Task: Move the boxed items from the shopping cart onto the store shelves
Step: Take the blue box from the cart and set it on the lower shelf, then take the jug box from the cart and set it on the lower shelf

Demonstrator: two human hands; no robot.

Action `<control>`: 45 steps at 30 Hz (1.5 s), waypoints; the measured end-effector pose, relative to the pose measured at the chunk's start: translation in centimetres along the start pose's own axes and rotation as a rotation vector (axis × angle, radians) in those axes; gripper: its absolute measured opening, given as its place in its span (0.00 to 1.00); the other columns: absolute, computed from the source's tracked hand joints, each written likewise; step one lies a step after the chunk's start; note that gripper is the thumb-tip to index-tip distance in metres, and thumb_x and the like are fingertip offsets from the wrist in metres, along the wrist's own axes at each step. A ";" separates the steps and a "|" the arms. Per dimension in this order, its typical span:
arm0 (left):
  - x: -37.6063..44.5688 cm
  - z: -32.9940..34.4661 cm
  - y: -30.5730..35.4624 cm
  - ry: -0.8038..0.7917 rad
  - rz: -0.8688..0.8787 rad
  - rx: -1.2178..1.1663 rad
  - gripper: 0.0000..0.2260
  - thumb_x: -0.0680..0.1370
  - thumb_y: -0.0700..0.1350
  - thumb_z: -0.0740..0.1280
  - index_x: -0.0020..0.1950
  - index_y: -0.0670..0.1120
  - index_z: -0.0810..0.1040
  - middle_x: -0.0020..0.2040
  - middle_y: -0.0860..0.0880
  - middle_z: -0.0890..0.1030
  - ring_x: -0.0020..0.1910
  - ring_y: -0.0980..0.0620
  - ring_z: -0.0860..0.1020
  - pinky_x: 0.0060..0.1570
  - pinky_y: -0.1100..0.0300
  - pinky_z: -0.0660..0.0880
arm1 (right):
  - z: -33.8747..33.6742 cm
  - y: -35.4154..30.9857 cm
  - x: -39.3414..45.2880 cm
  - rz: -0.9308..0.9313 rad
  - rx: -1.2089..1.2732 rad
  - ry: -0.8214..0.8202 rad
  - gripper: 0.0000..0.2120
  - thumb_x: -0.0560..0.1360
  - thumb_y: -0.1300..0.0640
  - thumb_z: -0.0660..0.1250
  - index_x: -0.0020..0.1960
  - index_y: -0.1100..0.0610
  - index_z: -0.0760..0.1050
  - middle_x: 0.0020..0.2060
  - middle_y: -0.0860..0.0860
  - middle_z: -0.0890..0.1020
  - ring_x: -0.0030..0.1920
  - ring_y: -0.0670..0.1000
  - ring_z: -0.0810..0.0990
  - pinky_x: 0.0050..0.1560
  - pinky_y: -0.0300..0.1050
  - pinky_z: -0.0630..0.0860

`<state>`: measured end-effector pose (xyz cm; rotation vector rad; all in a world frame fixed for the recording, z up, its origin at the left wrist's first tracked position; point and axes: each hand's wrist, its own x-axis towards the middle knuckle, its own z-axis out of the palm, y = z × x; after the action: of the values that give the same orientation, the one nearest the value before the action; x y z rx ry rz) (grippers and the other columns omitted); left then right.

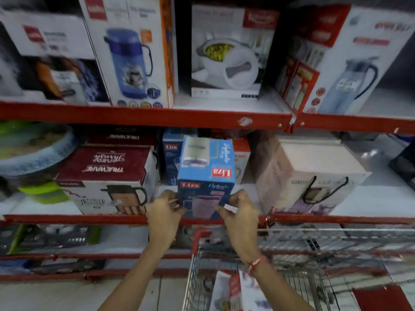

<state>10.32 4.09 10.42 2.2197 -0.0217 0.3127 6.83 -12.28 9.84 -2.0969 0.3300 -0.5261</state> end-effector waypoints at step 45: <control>-19.8 19.4 -5.9 -0.916 -0.553 0.101 0.14 0.80 0.48 0.59 0.59 0.40 0.74 0.51 0.45 0.81 0.45 0.49 0.80 0.26 0.72 0.73 | -6.0 23.1 -10.8 1.093 -0.169 -0.520 0.12 0.76 0.50 0.66 0.41 0.58 0.74 0.36 0.49 0.78 0.35 0.48 0.77 0.36 0.44 0.75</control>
<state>-3.88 -9.17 -10.18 2.1755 0.1128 -1.0185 -6.28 -24.57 -9.28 -1.7732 1.1162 0.6899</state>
